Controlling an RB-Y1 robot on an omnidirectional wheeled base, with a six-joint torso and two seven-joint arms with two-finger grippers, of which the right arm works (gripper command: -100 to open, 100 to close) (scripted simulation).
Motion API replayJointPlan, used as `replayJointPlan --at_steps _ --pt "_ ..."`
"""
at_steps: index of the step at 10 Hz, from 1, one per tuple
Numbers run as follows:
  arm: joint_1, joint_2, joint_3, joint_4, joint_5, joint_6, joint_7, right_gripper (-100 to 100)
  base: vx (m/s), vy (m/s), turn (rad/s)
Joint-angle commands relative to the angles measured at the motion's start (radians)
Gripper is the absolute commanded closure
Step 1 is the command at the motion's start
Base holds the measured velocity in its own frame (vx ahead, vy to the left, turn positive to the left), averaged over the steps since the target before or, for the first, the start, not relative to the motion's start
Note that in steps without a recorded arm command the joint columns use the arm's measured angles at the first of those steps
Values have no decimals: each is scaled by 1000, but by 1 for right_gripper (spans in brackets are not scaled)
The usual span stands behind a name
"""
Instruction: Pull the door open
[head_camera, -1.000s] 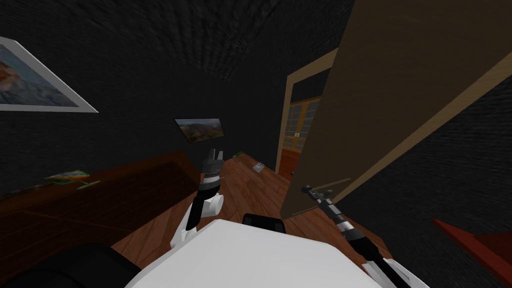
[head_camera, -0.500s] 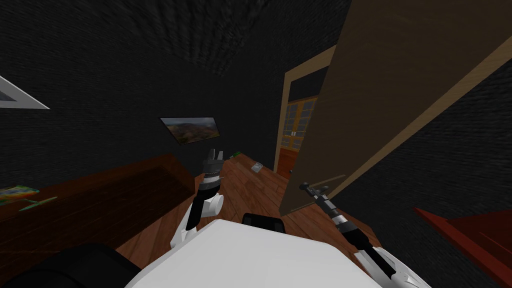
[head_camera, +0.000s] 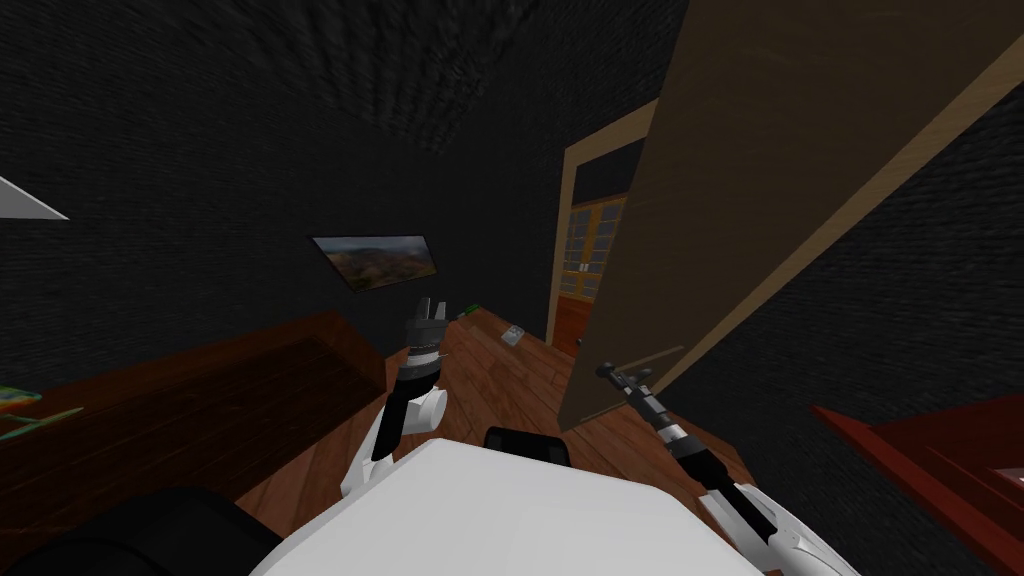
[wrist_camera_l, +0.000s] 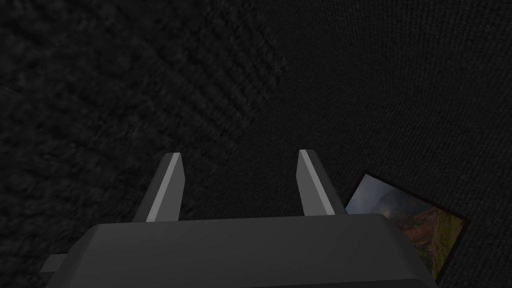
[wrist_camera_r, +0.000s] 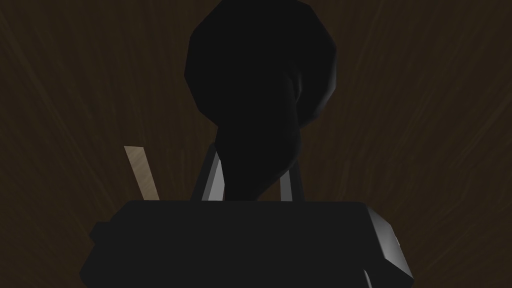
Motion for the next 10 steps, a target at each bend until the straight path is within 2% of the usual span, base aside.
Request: replayJointPlan --at_steps 1,3,5,6,7,9,10 --pt "32 16 22 -44 13 7 1 100 -6 13 -22" --pt "32 16 22 -44 13 7 1 100 4 15 10" --pt "32 16 22 -23 13 7 1 100 2 5 -6" --pt "32 16 22 -44 13 7 1 100 6 -5 -9" --pt "32 16 22 -16 13 7 1 100 -1 0 22" --pt "32 16 22 -44 13 7 1 100 5 -3 -14" --pt "36 -15 13 -47 5 -6 3 100 -34 -73 -38"
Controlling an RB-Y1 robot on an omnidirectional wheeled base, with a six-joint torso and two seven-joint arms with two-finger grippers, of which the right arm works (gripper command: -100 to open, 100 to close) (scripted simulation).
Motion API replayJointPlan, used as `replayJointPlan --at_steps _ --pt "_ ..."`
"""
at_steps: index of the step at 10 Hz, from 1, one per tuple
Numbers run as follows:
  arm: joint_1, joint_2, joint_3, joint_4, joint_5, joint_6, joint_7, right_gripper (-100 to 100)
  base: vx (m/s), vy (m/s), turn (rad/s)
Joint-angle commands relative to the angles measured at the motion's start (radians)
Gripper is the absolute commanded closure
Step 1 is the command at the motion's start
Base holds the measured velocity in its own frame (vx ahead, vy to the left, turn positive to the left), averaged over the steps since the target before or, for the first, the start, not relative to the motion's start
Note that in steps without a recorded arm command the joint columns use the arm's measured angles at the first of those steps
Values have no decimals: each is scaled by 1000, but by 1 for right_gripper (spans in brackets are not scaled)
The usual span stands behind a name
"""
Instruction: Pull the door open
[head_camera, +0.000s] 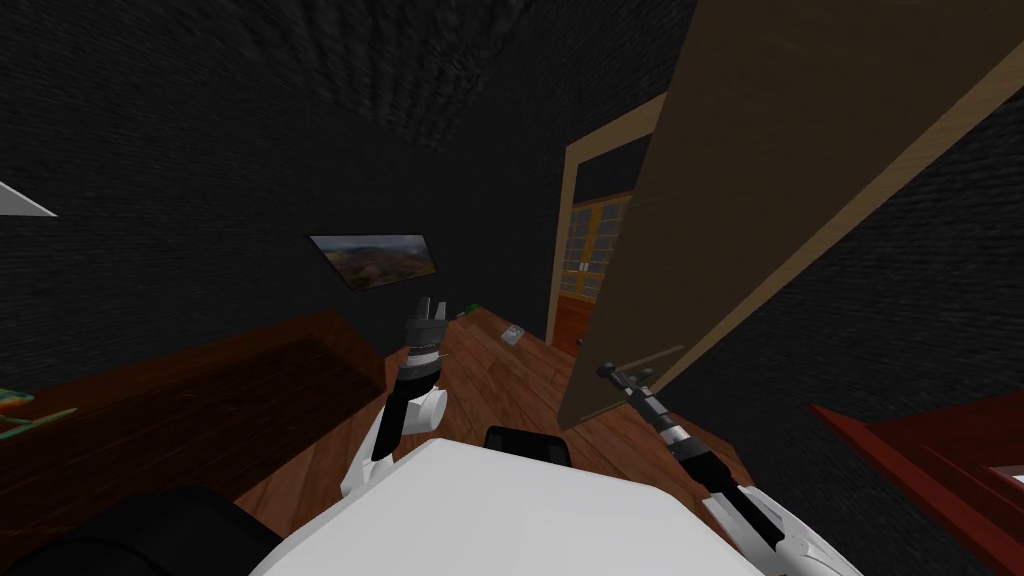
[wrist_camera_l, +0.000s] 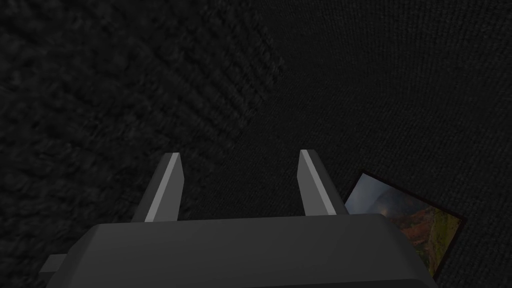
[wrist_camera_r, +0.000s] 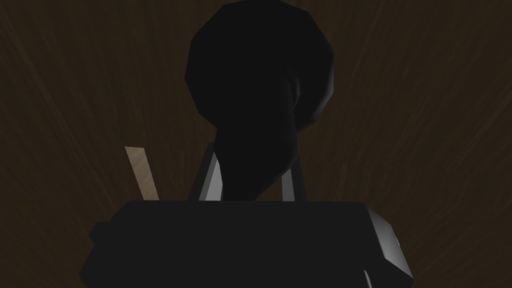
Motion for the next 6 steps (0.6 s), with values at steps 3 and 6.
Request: replayJointPlan --at_steps 3,6 --pt "25 -12 35 -5 19 -59 -5 100 -67 -94 -12" --pt "40 -23 61 -2 32 -108 -9 100 -47 -93 1"
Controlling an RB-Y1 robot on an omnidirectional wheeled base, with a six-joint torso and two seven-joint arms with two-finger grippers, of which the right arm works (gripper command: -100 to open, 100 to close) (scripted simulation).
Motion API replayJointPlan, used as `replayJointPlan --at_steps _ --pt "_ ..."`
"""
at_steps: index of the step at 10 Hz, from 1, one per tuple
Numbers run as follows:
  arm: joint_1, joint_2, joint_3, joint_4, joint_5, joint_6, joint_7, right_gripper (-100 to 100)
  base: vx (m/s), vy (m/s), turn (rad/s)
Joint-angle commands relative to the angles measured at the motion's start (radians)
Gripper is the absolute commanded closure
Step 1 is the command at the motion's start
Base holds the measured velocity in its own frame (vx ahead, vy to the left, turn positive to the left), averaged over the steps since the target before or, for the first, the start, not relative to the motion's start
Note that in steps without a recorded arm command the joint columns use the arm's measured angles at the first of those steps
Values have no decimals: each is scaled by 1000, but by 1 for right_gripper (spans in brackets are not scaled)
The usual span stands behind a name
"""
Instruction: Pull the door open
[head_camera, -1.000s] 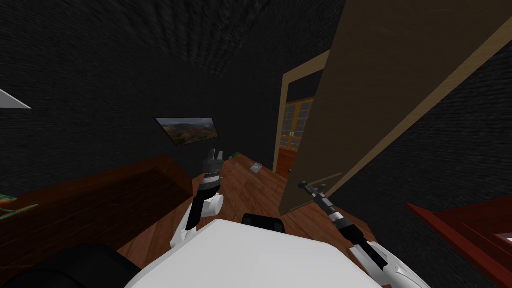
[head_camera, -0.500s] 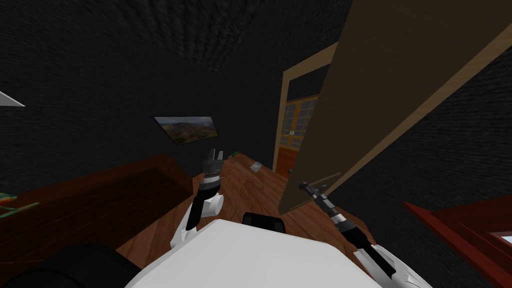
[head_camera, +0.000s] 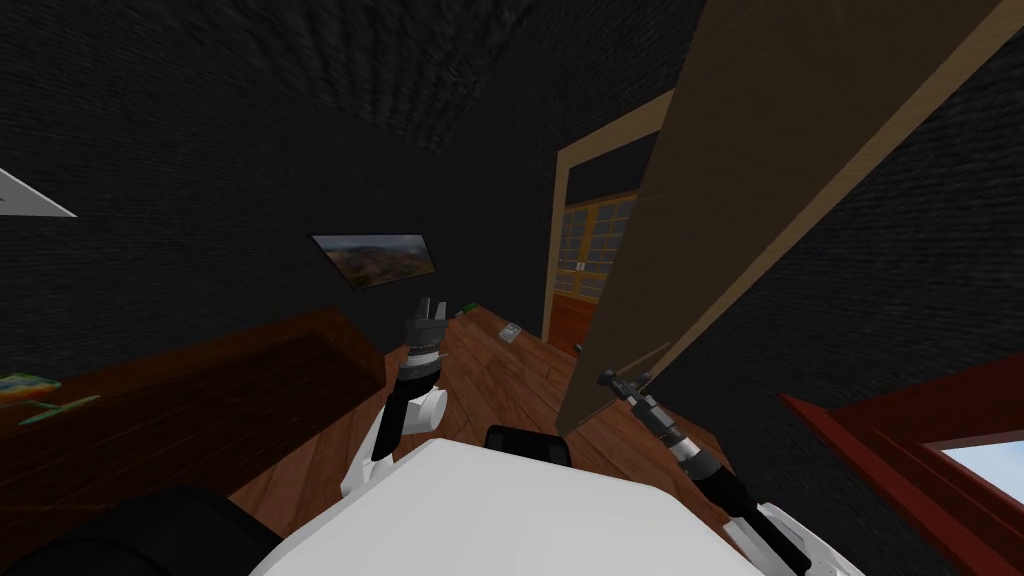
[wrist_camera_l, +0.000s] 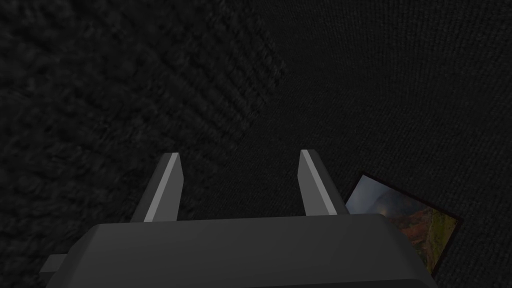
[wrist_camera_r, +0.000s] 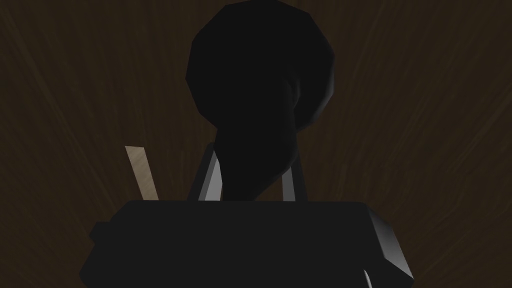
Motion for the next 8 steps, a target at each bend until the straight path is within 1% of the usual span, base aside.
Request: replayJointPlan --at_steps 1,2,3,4,5,7,8 --pt "3 4 20 12 12 -36 -2 100 -50 -100 15" --pt "7 1 27 13 15 -48 -3 100 -42 -94 13" --pt "14 -4 39 15 22 -72 -5 100 -58 -95 85" --pt "14 -4 39 15 22 -72 -5 100 -62 -46 73" --pt "23 -11 56 17 31 -103 -8 100 -73 -66 127" --pt "28 -15 65 18 35 -119 -9 100 -86 -71 124" --pt "30 -17 68 18 37 -126 -10 100 -52 -41 65"
